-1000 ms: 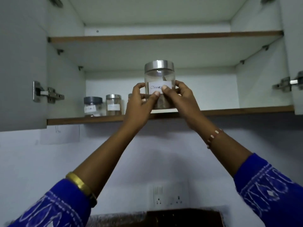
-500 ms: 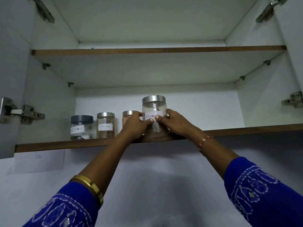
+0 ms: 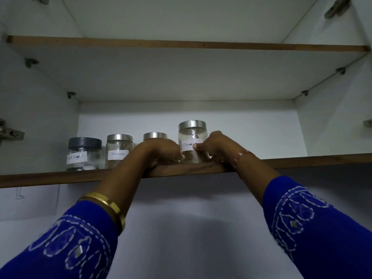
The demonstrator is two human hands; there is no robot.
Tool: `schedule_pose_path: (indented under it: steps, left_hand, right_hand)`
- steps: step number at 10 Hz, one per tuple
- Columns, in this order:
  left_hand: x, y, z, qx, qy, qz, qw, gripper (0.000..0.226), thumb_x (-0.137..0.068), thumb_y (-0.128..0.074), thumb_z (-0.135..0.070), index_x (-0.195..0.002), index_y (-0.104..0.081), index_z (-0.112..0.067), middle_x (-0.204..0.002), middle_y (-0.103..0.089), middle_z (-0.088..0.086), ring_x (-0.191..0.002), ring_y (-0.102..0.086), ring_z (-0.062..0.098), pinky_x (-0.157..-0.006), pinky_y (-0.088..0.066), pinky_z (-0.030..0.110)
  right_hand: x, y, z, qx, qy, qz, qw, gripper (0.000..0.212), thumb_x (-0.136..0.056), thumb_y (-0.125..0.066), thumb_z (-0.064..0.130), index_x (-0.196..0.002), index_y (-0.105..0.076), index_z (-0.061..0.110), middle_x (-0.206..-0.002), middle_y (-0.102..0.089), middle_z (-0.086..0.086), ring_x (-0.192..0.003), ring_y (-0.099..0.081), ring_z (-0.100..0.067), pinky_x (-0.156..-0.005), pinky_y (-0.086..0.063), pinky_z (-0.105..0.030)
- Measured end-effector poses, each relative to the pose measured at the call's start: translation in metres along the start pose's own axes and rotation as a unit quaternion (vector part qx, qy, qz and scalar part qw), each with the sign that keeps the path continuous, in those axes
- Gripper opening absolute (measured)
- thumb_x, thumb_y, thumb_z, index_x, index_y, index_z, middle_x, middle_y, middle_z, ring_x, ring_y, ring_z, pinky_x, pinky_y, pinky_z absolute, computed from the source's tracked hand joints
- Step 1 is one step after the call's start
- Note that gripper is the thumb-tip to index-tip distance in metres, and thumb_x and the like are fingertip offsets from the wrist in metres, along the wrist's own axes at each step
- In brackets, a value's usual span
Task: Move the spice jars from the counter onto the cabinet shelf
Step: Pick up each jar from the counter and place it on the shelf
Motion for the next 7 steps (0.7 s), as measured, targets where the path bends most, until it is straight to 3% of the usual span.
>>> schedule_pose_path:
  steps: [1,2,3,4,5,6,7]
  left_hand:
    - [-0.005,-0.002,-0.004,-0.13,0.003,-0.012,0.991,0.036,-0.096,-0.044,-0.013,-0.129,-0.048,-0.002,-0.132,-0.048,0.01,-0.107,-0.045,0.015,-0.095,-0.038,0.027]
    - [-0.014,-0.001,-0.003,-0.192,0.016,-0.012,0.981,0.035,-0.094,-0.041,-0.008,-0.127,-0.048,-0.003,-0.138,-0.047,0.011,-0.101,-0.045,0.016,-0.077,-0.038,0.023]
    - [-0.034,0.001,0.004,-0.202,0.002,-0.019,0.979,0.034,-0.094,-0.04,-0.008,-0.126,-0.049,-0.003,-0.139,-0.047,0.011,-0.101,-0.042,0.013,-0.08,-0.034,0.024]
    - [-0.038,0.0,0.005,-0.212,-0.007,-0.016,0.977,0.039,-0.095,-0.04,-0.01,-0.134,-0.043,-0.004,-0.143,-0.043,0.011,-0.11,-0.044,0.017,-0.087,-0.035,0.028]
    - [-0.037,-0.003,0.005,-0.163,0.005,0.036,0.986,0.04,-0.094,-0.04,-0.003,-0.134,-0.041,-0.004,-0.135,-0.047,0.009,-0.106,-0.044,0.016,-0.085,-0.041,0.028]
    - [-0.039,-0.004,0.011,-0.03,0.038,0.117,0.992,0.047,-0.093,-0.038,0.006,-0.137,-0.036,-0.01,-0.112,-0.055,0.006,-0.1,-0.054,0.018,-0.081,-0.05,0.025]
    - [-0.037,-0.003,0.012,0.006,0.058,0.16,0.985,0.029,-0.094,-0.033,0.009,-0.097,-0.049,-0.015,-0.09,-0.052,0.001,-0.083,-0.055,0.012,-0.062,-0.054,0.018]
  right_hand:
    - [-0.003,-0.005,0.003,0.07,0.004,0.002,0.998,0.049,-0.09,-0.057,0.014,-0.131,-0.042,-0.007,-0.134,-0.05,-0.023,-0.122,-0.052,-0.036,-0.091,-0.046,-0.037]
    - [0.001,-0.009,0.01,0.136,0.019,0.024,0.99,0.045,-0.093,-0.053,0.009,-0.131,-0.035,-0.008,-0.137,-0.047,-0.023,-0.124,-0.052,-0.033,-0.069,-0.043,-0.028]
    - [0.015,-0.007,0.017,0.193,0.042,0.052,0.979,0.021,-0.092,-0.049,0.004,-0.113,-0.051,0.003,-0.135,-0.051,-0.022,-0.119,-0.054,-0.033,-0.052,-0.033,-0.022]
    - [0.007,-0.012,0.012,0.172,0.01,0.062,0.983,0.037,-0.096,-0.043,0.007,-0.132,-0.045,-0.001,-0.14,-0.047,-0.017,-0.099,-0.046,-0.023,-0.067,-0.037,-0.027]
    - [0.007,-0.017,0.012,0.248,0.038,0.099,0.963,0.037,-0.096,-0.043,0.007,-0.131,-0.047,-0.001,-0.139,-0.048,-0.017,-0.11,-0.05,-0.026,-0.084,-0.038,-0.03]
    - [0.003,-0.021,0.01,0.277,0.048,0.122,0.952,0.036,-0.096,-0.042,0.006,-0.13,-0.049,-0.001,-0.139,-0.048,-0.016,-0.107,-0.05,-0.025,-0.091,-0.042,-0.032]
    - [-0.001,-0.017,0.011,0.253,0.07,0.08,0.962,0.04,-0.096,-0.041,0.006,-0.135,-0.04,-0.003,-0.139,-0.046,-0.018,-0.115,-0.051,-0.027,-0.081,-0.045,-0.029]
Point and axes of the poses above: each hand's wrist, its own x-axis away from the middle knuckle, its own y-axis out of the back of the hand, z = x × y, the point moved 5 cm from there along -x, towards the middle knuckle
